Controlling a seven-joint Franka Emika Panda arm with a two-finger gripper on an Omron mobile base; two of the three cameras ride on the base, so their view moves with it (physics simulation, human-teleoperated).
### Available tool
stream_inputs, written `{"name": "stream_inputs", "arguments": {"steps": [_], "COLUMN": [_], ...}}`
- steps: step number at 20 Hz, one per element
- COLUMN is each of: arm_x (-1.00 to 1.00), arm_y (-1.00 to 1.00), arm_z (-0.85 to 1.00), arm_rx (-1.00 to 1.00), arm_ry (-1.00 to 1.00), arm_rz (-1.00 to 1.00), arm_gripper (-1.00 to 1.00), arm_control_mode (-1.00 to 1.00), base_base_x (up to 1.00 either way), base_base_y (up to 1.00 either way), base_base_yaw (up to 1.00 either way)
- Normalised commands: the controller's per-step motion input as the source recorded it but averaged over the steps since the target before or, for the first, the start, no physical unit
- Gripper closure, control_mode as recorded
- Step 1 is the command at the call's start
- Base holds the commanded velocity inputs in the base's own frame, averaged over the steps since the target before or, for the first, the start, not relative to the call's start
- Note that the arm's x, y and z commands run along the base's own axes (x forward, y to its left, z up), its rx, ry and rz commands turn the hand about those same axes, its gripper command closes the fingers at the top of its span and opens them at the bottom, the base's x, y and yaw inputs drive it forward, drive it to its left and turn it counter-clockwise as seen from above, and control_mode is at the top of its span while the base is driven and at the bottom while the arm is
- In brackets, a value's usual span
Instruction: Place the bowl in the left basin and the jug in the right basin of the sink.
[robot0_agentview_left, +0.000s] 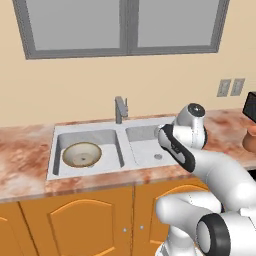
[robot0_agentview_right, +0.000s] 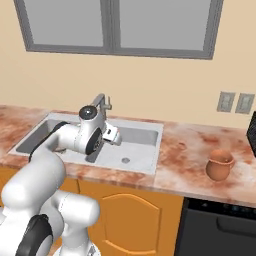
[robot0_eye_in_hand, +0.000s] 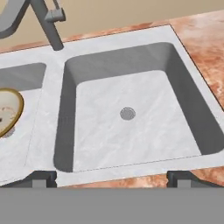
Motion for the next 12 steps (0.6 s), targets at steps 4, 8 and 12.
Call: {"name": "stream_inputs", "arguments": {"steps": [4,8,12], "arm_x": [0.00,0.00,0.00], "arm_y": [0.00,0.00,0.00], "arm_z": [0.00,0.00,0.00], "arm_rx": [0.00,0.00,0.00], "arm_ry": [0.00,0.00,0.00], "arm_rz": [0.00,0.00,0.00], "arm_gripper": [-1.00,-1.00,-1.00], "arm_control_mode": [1.00,1.00,1.00], "base_base_x": [0.00,0.00,0.00], "base_base_y": [-0.63,-0.60,-0.56], "base_base_yaw": [0.00,0.00,0.00]}}
